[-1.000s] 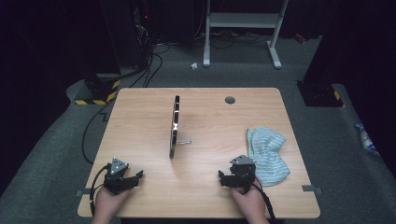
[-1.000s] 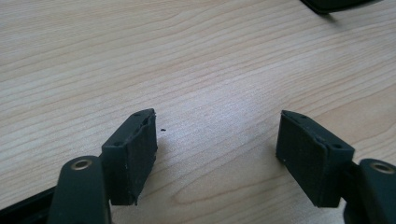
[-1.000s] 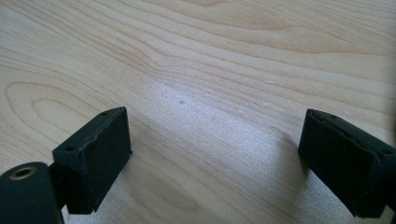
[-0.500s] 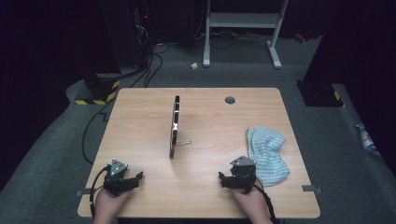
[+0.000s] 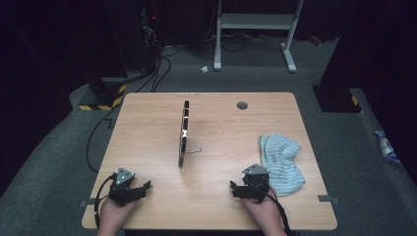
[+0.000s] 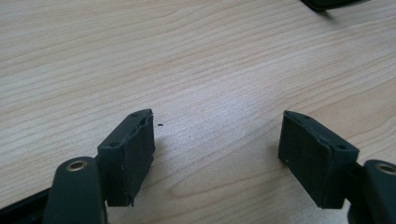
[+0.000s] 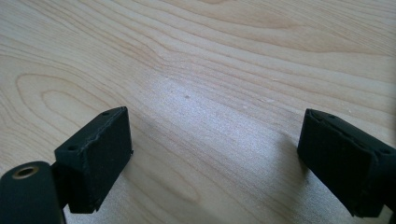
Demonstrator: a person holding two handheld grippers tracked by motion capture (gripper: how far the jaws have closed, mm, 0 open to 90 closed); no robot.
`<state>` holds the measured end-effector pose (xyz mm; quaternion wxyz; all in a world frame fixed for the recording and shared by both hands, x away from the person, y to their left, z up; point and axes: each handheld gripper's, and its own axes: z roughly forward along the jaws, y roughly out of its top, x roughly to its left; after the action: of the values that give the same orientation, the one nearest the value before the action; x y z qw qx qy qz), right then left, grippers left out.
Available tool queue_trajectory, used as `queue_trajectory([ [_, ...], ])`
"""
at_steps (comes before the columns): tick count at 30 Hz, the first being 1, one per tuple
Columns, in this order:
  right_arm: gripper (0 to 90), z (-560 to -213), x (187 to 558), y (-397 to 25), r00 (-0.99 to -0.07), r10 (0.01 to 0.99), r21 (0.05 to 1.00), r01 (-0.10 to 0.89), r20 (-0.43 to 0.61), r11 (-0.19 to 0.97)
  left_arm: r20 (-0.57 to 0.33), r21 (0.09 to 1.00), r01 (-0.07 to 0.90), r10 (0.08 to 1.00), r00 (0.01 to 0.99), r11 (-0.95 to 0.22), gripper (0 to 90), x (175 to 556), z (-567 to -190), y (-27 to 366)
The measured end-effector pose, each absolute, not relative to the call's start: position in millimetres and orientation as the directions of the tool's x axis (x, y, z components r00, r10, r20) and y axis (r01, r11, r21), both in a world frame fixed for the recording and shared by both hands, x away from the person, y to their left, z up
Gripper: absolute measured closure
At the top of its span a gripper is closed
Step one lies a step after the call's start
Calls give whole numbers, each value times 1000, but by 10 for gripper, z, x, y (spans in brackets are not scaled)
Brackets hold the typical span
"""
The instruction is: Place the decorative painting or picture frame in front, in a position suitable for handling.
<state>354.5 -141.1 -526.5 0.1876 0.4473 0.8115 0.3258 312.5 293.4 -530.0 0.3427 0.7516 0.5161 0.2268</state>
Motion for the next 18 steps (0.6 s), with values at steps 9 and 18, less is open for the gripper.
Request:
queue_trajectory([
  [9, 108, -5264, 3537, -1414, -533, 846, 699, 600, -15, 390, -8, 749, 616, 926, 377, -245, 273, 3144, -5300, 2930],
  [18, 135, -5262, 3506, -1427, -541, 841, 703, 591, -18, 396, -6, 748, 616, 926, 379, -247, 274, 3146, -5300, 2928],
])
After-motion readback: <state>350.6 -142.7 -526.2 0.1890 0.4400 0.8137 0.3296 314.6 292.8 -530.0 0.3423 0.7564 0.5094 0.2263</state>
